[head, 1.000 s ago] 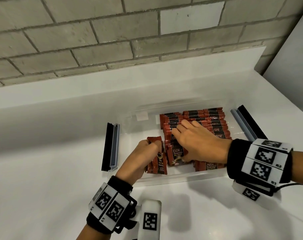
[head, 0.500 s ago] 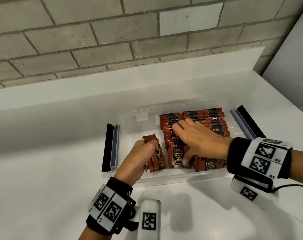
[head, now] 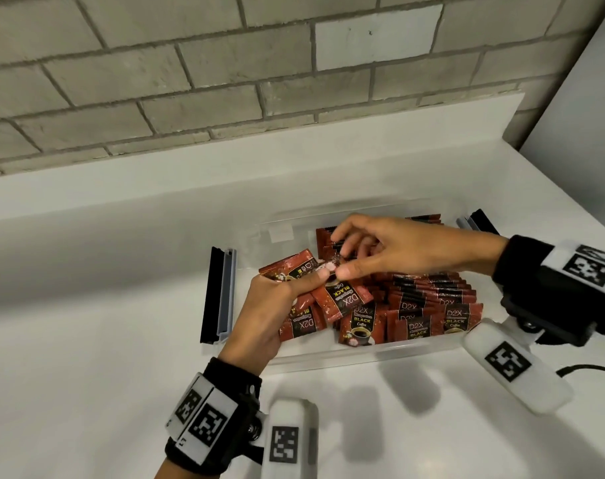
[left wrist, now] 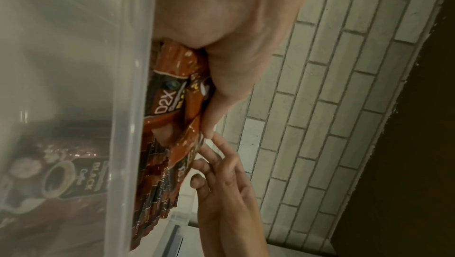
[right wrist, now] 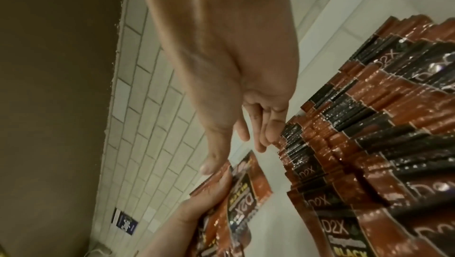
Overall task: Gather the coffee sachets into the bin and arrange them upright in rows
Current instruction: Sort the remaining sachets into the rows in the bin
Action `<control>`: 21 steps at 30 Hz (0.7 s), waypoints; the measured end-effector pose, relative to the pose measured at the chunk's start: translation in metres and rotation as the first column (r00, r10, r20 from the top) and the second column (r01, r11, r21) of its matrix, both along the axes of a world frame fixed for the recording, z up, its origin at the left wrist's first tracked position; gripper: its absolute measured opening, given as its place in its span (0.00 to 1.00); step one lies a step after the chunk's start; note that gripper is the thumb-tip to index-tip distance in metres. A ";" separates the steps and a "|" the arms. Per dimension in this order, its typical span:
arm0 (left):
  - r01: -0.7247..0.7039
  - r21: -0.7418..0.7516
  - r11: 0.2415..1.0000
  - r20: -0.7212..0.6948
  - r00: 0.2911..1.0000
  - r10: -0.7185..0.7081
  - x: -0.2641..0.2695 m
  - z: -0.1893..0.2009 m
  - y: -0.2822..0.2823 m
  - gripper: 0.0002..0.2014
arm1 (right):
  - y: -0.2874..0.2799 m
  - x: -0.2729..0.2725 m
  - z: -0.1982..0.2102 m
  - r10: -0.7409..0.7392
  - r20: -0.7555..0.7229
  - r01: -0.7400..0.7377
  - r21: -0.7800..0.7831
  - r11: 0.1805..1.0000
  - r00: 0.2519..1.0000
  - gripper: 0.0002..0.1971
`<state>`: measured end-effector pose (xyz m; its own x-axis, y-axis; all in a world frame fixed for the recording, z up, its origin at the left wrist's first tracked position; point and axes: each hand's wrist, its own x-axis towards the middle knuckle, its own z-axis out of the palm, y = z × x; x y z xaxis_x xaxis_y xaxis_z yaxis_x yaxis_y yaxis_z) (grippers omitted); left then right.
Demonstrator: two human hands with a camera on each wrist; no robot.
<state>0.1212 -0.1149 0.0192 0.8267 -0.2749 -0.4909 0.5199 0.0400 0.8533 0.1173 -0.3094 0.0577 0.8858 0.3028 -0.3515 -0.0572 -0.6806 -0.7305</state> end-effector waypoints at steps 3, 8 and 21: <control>0.018 -0.007 1.000 0.018 1.000 -0.017 -0.002 0.001 0.000 0.15 | 0.005 0.000 -0.004 -0.035 0.054 0.035 0.007 0.999 0.998 0.21; -0.083 -0.016 0.996 0.003 0.997 0.083 0.001 -0.004 0.002 0.10 | -0.003 -0.002 -0.003 -0.163 0.010 0.161 0.116 0.980 0.987 0.05; -0.095 -0.155 0.983 0.034 0.994 0.102 0.001 -0.003 0.004 0.09 | 0.007 -0.016 -0.012 -0.290 -0.382 0.413 0.291 0.863 0.877 0.06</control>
